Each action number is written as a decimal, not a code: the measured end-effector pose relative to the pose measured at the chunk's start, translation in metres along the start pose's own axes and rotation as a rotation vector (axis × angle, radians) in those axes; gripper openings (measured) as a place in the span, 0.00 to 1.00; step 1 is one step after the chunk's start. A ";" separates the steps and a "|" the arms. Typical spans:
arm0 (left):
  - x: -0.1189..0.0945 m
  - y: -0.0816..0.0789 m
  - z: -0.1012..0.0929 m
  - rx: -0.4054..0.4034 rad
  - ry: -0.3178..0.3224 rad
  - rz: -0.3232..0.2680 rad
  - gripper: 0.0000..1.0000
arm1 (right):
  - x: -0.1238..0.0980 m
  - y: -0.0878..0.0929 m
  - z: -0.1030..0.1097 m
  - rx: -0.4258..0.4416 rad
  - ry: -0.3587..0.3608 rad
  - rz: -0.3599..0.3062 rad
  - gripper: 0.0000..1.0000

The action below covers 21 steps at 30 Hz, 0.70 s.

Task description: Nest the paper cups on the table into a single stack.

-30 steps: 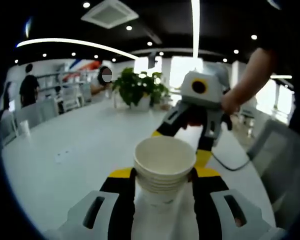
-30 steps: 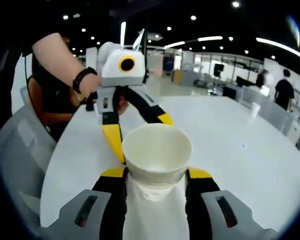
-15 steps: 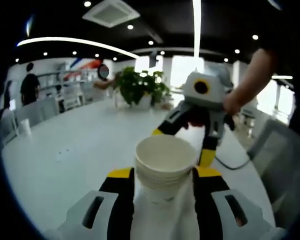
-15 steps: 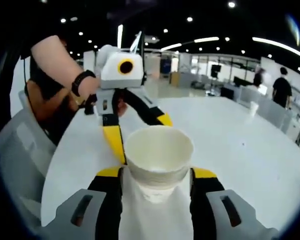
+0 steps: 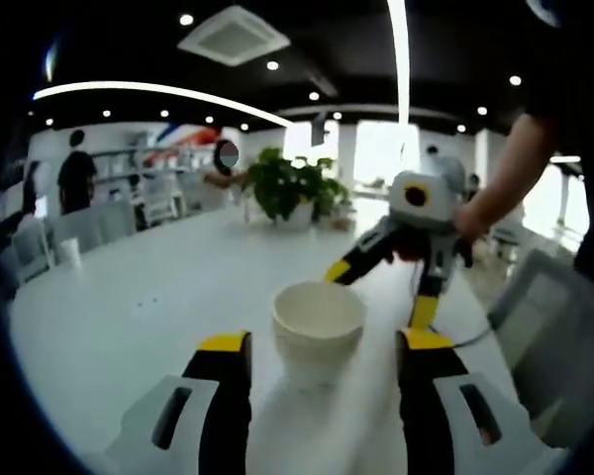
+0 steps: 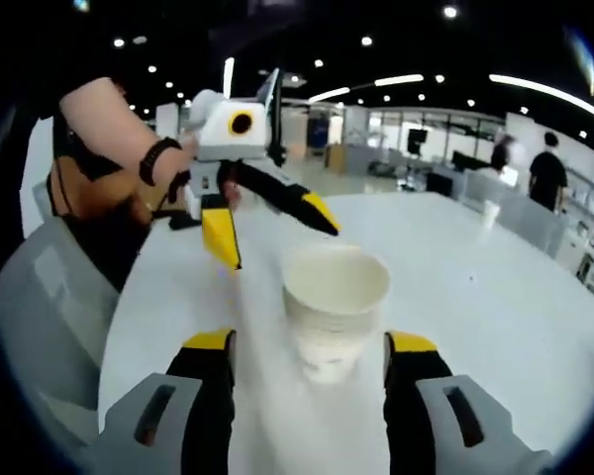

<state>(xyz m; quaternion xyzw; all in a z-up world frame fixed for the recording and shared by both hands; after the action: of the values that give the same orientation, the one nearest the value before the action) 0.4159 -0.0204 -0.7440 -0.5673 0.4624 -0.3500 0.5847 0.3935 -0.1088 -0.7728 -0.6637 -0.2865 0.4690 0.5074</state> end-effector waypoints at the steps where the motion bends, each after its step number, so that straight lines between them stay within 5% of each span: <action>1: -0.003 -0.002 -0.004 -0.004 -0.008 -0.002 0.59 | -0.002 -0.001 0.002 -0.003 0.004 -0.001 0.58; 21: -0.055 -0.027 -0.075 -0.073 -0.139 -0.066 0.79 | -0.077 -0.018 0.063 0.015 0.104 -0.046 0.72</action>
<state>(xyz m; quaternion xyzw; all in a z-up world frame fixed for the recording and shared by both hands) 0.3305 0.0025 -0.7039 -0.6260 0.4142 -0.3119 0.5825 0.3073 -0.1433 -0.7329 -0.6766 -0.2714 0.4240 0.5373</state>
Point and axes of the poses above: the point that each gripper's makers call its tool centre point, and the gripper's own axes: x roughly forward along the fingers, z roughly to its left, y roughly out of its underside, the point moved 2 cm from there along -x, roughly backward along the fingers, and after that the axes turned 8 degrees about -z, right-handed, at the moved point
